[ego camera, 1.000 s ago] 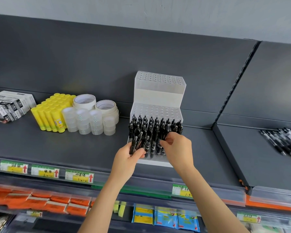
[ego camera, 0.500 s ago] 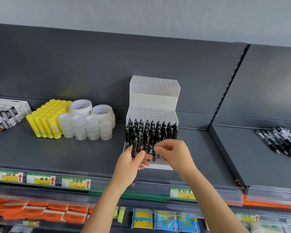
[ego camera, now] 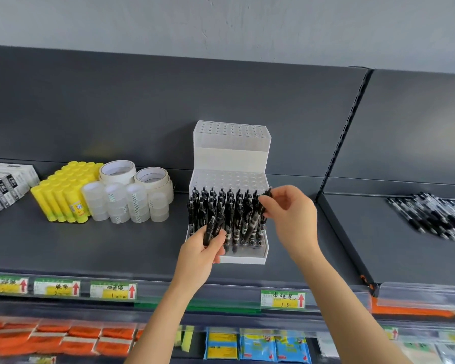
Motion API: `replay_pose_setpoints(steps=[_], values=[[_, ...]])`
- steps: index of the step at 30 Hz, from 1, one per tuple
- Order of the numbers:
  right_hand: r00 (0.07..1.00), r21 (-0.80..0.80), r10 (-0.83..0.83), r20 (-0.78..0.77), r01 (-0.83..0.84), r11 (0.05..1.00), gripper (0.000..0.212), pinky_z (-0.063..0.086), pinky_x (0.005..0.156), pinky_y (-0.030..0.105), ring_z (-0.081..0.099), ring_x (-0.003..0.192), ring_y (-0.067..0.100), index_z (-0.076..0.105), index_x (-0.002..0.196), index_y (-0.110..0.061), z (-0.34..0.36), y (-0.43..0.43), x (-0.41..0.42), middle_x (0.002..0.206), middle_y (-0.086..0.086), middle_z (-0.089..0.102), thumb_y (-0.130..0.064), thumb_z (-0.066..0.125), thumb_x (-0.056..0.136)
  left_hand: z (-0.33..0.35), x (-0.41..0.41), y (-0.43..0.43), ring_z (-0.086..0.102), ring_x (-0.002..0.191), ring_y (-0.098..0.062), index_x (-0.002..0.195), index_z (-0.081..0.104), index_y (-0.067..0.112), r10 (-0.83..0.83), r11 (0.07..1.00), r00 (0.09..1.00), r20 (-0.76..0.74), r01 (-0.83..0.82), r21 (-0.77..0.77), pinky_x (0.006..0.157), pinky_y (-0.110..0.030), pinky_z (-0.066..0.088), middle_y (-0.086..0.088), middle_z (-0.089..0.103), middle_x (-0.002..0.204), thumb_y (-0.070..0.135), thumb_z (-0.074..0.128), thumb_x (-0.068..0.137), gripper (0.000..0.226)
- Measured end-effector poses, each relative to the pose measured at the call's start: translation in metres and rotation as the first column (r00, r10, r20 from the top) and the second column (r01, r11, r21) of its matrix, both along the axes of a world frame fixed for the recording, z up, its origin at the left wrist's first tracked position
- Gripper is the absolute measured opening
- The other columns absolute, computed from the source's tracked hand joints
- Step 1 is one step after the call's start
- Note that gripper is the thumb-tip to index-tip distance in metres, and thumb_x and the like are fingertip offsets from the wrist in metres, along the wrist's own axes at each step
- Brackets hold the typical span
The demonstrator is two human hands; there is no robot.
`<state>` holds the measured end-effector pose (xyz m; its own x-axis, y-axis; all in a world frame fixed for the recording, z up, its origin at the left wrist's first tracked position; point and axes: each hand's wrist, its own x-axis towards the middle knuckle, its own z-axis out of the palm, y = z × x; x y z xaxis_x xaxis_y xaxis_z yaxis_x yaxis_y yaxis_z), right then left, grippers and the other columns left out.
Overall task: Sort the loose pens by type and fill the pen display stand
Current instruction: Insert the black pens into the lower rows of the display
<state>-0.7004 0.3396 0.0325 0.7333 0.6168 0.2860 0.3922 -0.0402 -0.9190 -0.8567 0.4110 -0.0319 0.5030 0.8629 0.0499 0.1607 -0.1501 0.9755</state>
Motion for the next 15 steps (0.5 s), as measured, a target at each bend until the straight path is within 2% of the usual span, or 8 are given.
replay_pose_setpoints(steps=[2, 4, 7, 9, 11, 13, 15], values=[[0.997, -0.033, -0.003, 0.082, 0.006, 0.999, 0.009, 0.053, 0.068, 0.023, 0.066, 0.073, 0.014, 0.063, 0.084, -0.018, 0.000, 0.003, -0.003, 0.075, -0.004, 0.068, -0.023, 0.070, 0.084, 0.000, 0.000, -0.001, 0.047, 0.053, -0.010, 0.093, 0.059, 0.001, -0.007, 0.999, 0.999, -0.032, 0.009, 0.037, 0.059, -0.026, 0.041, 0.004, 0.055, 0.059, 0.036, 0.054, 0.095, 0.036], [0.991, -0.067, -0.005, 0.131, 0.014, 0.998, 0.009, 0.047, 0.063, 0.012, 0.062, 0.070, 0.008, 0.061, 0.084, -0.019, -0.004, 0.005, -0.005, 0.074, -0.007, 0.064, -0.023, 0.069, 0.085, 0.000, 0.000, -0.002, 0.041, 0.055, -0.015, 0.091, 0.060, 0.006, -0.024, 0.999, 0.999, -0.037, 0.026, 0.038, 0.058, -0.029, 0.036, -0.003, 0.049, 0.062, 0.033, 0.052, 0.096, 0.028], [0.987, -0.096, -0.010, 0.163, 0.026, 0.995, 0.010, 0.042, 0.058, 0.007, 0.057, 0.068, 0.003, 0.061, 0.087, -0.018, -0.010, 0.008, -0.005, 0.073, -0.009, 0.062, -0.023, 0.069, 0.086, -0.002, -0.002, -0.001, 0.036, 0.058, -0.017, 0.082, 0.051, 0.006, -0.046, 0.997, 0.996, -0.081, 0.050, 0.053, 0.059, -0.027, 0.032, -0.009, 0.040, 0.066, 0.025, 0.049, 0.098, 0.025], [0.981, -0.133, 0.015, 0.192, 0.011, 0.991, 0.011, 0.042, 0.060, 0.008, 0.058, 0.070, 0.007, 0.063, 0.091, -0.015, -0.015, 0.010, -0.006, 0.075, -0.007, 0.063, -0.023, 0.069, 0.086, -0.007, -0.003, 0.001, 0.037, 0.060, -0.017, 0.089, 0.054, -0.002, -0.045, 0.998, 0.994, -0.095, 0.050, 0.047, 0.063, -0.029, 0.033, -0.006, 0.039, 0.066, 0.023, 0.049, 0.098, 0.027], [0.971, -0.206, 0.062, 0.229, -0.013, 0.979, 0.013, 0.049, 0.066, 0.020, 0.061, 0.074, 0.014, 0.064, 0.094, -0.012, -0.021, 0.012, -0.007, 0.078, -0.004, 0.064, -0.022, 0.068, 0.087, -0.009, -0.004, 0.001, 0.040, 0.063, -0.017, 0.100, 0.057, -0.002, -0.038, 0.998, 0.994, -0.101, 0.042, 0.044, 0.066, -0.032, 0.036, -0.006, 0.041, 0.068, 0.023, 0.050, 0.098, 0.027], [0.967, -0.255, 0.088, 0.238, -0.026, 0.967, 0.016, 0.051, 0.072, 0.029, 0.062, 0.077, 0.018, 0.065, 0.098, -0.009, -0.027, 0.014, -0.009, 0.081, -0.002, 0.065, -0.021, 0.067, 0.087, -0.011, -0.004, 0.002, 0.043, 0.063, -0.017, 0.096, 0.059, 0.003, -0.032, 0.998, 0.994, -0.100, 0.038, 0.057, 0.067, -0.033, 0.039, -0.006, 0.044, 0.068, 0.022, 0.052, 0.097, 0.021], [0.968, -0.263, 0.080, 0.238, -0.016, 0.965, 0.018, 0.052, 0.075, 0.031, 0.062, 0.079, 0.018, 0.065, 0.102, -0.009, -0.030, 0.015, -0.009, 0.083, -0.001, 0.065, -0.020, 0.067, 0.087, -0.010, -0.004, 0.002, 0.049, 0.063, -0.013, 0.093, 0.059, 0.011, -0.012, 0.998, 0.996, -0.087, 0.018, 0.060, 0.069, -0.028, 0.045, -0.004, 0.051, 0.069, 0.020, 0.053, 0.096, 0.011]])
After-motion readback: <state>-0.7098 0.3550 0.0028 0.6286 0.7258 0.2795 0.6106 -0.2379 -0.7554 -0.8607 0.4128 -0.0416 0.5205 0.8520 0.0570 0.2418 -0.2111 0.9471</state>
